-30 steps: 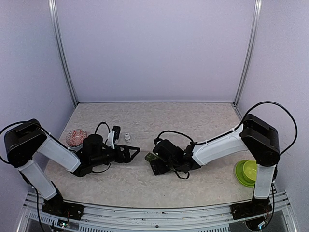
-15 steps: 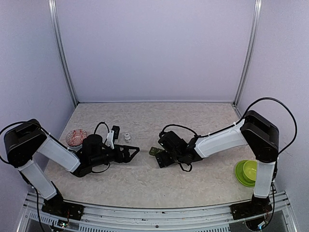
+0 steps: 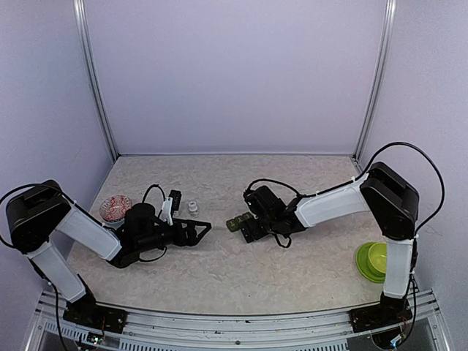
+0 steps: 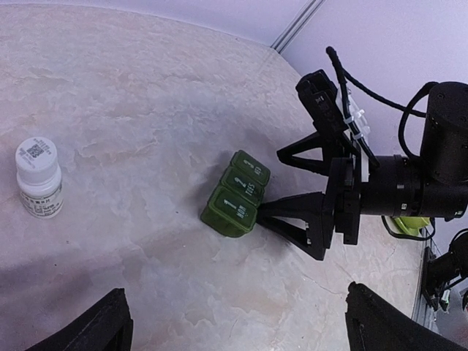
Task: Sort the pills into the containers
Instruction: Position the pill container at the center of the board.
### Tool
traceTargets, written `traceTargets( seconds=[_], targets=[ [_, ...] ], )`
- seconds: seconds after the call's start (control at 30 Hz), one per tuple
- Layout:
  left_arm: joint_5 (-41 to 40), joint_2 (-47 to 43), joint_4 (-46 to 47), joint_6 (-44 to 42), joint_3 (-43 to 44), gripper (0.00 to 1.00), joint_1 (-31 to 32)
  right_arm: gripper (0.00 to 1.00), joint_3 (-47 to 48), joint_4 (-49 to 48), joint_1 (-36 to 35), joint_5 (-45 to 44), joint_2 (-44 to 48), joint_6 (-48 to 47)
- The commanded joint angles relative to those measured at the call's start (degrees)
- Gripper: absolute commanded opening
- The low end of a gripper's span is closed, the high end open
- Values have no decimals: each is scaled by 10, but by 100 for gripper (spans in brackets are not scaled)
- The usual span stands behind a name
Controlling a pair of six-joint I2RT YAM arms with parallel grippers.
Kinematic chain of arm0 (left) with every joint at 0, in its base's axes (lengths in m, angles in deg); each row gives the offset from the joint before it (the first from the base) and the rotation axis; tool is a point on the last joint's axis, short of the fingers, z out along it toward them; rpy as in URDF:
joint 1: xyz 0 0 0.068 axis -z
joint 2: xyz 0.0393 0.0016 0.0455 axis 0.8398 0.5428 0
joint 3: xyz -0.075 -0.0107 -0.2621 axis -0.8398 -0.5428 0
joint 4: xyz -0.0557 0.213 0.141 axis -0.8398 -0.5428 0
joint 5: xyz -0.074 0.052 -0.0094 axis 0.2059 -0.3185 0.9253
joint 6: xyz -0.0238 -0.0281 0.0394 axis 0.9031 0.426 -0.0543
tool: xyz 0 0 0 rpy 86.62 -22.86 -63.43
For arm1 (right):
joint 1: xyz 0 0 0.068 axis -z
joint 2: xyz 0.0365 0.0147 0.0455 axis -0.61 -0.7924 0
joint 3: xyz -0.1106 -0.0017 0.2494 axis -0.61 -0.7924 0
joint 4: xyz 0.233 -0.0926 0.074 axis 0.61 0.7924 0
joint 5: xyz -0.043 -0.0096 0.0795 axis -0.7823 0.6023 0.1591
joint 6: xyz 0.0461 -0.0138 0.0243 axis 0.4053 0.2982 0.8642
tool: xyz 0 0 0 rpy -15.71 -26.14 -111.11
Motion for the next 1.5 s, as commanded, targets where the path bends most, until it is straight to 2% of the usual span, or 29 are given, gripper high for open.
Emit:
traceTargets(
  seconds=[0.0,0.23,0.43,0.7,0.83,1.07,1.27,1.47],
  targets=[
    [1,0,17,0,2,99,-3,100,17,12,5,22,-37,-39],
    [0,1,15,1,2,99,-5,100,37,2,4,65,-50,-48],
    [2,5,15,3,4,99,-5,100,69,29,5,28,-69,-40],
    [1,3,13,2,4,99,-6,100,121,47,7,21,-110,-40],
    [-2,-1,12,1,2,99,-7,100,120,51,9,19,-102,-37],
    [-2,-10,10,-2,0,99,-8,100,37,36,9,40,4,-46],
    [-21,-48,-24,-26,-1,99,-8,100,-88,28,9,32,170,-34],
    [-88,-137,-214,-69,60,99,-8,100,-176,60,13,-2,329,-17]
  ],
)
